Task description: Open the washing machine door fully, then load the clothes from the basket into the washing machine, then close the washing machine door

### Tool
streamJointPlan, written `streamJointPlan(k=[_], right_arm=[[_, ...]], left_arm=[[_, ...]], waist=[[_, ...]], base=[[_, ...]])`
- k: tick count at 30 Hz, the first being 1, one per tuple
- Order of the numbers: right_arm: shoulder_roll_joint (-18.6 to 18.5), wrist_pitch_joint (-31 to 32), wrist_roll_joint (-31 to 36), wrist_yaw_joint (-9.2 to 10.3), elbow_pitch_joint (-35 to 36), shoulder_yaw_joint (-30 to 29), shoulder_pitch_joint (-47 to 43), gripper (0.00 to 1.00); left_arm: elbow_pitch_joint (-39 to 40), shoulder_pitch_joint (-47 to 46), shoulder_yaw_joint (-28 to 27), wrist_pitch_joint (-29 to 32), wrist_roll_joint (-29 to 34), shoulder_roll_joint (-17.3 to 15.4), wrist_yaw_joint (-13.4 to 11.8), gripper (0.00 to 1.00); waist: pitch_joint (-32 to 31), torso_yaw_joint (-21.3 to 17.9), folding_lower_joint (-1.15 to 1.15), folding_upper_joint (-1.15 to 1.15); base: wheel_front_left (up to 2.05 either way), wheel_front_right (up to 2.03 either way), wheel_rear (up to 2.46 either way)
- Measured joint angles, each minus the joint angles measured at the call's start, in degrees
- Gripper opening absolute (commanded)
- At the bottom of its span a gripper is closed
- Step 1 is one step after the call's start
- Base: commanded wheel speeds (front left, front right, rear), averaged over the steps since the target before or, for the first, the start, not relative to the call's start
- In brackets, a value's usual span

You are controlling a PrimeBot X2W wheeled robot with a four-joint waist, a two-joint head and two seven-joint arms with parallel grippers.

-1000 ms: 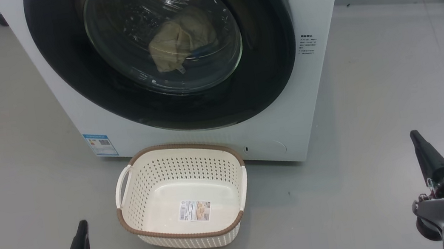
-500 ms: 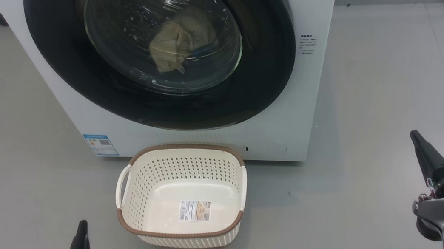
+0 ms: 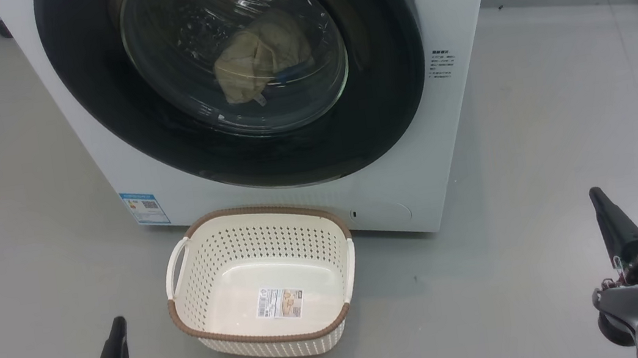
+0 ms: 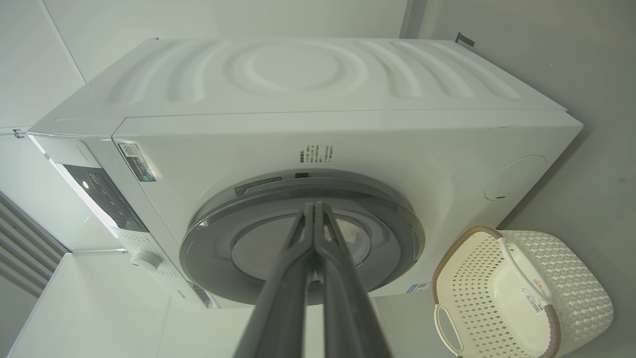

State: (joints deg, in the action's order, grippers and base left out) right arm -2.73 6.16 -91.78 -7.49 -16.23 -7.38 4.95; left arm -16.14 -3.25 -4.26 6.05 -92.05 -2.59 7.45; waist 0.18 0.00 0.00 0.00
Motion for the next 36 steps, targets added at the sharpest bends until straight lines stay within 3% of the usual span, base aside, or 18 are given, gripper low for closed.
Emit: streamJointPlan(k=[36], right_arm=[[0.01,0.00,0.00,0.00,0.00,-0.01,0.00,0.00]], left_arm=[[0.00,0.00,-0.11,0.01,0.01,0.04,0.00,0.00]], waist=[[0.00,0.00,0.00,0.00]], base=[[0.00,0.00,0.00]])
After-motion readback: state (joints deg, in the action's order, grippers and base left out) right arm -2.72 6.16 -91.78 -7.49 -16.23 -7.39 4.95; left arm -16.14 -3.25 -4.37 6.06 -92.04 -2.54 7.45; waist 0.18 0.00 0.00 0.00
